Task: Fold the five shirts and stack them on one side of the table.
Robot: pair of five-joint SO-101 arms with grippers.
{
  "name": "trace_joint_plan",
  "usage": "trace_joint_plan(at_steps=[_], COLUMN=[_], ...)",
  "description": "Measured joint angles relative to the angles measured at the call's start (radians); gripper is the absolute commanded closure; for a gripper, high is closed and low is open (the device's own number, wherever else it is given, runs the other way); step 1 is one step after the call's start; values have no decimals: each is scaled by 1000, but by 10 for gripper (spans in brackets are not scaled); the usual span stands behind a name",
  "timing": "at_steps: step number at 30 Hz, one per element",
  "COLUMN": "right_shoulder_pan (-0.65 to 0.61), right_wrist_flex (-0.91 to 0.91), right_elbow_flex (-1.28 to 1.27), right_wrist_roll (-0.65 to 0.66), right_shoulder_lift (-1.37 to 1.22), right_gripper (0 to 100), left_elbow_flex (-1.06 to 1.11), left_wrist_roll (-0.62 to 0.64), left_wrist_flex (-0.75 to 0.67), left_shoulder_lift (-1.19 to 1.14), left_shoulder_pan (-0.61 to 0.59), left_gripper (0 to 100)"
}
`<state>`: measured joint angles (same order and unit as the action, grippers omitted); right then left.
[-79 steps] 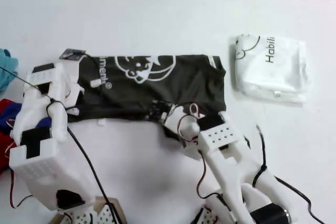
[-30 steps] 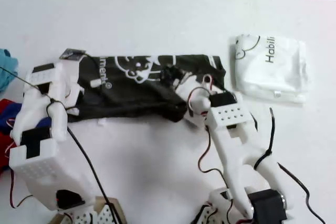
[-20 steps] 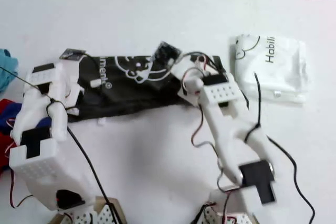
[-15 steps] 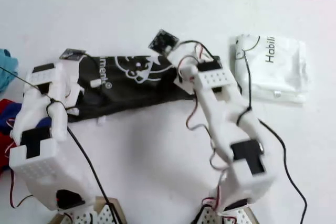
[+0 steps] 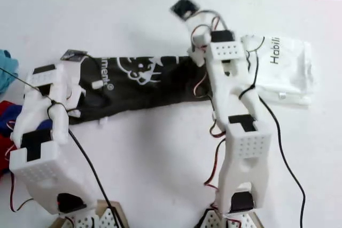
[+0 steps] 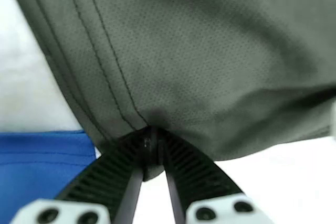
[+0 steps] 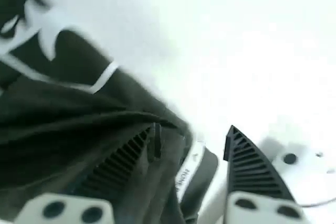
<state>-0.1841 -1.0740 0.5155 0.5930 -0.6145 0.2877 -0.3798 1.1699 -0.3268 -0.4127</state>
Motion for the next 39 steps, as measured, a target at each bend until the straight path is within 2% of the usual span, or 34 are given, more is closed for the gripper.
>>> trace_joint_plan(at_steps=[3,7,13,25,39], right_shoulder_pan=[2,-2,-20,-226,-176], right_wrist_flex=[-84,-241,-365,-218,-123], right_elbow_flex=[28,34,34,37,37], right_wrist_roll=[-23,18,44,44,35], right_shoulder_lift=[-2,-2,-2,-92,-103], right_gripper=[834,989,978,978,978], left_elbow_flex=[0,0,0,0,0], left_wrist_roll=[0,0,0,0,0], left_wrist_flex=[0,0,0,0,0], left_shoulder_lift=[0,0,0,0,0], left_shoulder_pan=[0,0,0,0,0], left_gripper=[975,975,975,975,975])
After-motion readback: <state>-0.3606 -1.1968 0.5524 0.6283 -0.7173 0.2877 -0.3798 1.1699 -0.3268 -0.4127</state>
